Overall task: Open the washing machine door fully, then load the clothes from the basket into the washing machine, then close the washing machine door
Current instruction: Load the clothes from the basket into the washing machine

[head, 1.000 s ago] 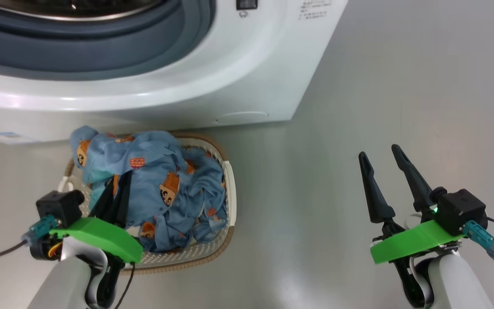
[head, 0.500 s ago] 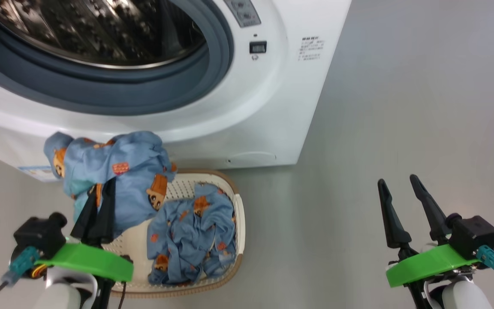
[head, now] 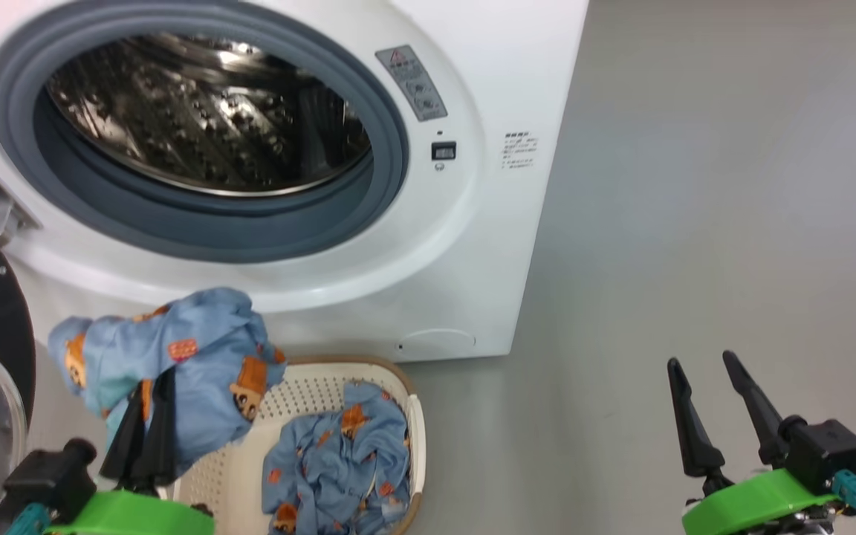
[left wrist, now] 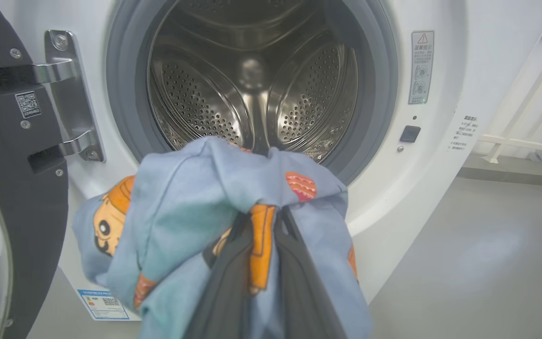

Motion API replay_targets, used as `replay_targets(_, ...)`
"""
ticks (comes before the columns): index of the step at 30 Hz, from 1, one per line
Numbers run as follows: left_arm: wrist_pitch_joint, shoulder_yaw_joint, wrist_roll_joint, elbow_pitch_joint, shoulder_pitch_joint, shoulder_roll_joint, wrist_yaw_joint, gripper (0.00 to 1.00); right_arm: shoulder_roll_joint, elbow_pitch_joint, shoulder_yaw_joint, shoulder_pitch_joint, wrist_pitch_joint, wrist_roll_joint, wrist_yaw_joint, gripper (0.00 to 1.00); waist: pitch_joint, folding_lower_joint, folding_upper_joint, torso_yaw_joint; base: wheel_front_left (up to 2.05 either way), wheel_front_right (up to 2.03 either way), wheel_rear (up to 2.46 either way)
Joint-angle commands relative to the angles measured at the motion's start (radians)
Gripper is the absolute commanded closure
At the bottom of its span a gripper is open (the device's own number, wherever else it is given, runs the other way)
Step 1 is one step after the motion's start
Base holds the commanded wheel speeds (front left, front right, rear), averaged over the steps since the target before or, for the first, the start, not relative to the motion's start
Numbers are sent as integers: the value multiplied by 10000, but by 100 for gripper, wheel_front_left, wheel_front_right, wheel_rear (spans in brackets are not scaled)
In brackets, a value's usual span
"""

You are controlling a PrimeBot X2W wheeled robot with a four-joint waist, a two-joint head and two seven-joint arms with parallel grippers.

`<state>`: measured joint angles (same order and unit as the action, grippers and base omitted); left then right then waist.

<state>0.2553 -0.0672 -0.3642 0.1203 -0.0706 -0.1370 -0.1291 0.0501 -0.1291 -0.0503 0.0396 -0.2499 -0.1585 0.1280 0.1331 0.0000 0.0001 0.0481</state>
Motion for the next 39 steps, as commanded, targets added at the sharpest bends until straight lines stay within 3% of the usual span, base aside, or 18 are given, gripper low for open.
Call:
replay_targets(1,64,503,162,-340,-3,-124,-15,100,1,290,219,-83,-118,75,27,0,-420,0,-1,-224,0,0,0)
replay_targets(12,64,1384,592,-768,833,423,-15,100,1,480,198,-613,-118,222,27,0,-806,0,-1,-541,0,0,0)
replay_targets(27,64,1370,705,-778,1010,630,-15,100,1,408,287,-674,-118,110,27,0,-861,0,-1,-402,0,0,0)
replay_targets(39,65,1228,399,-598,-256,344,-15,100,1,424,639,-421,-118,-18,27,0,282,0,-1,-854,0,0,0)
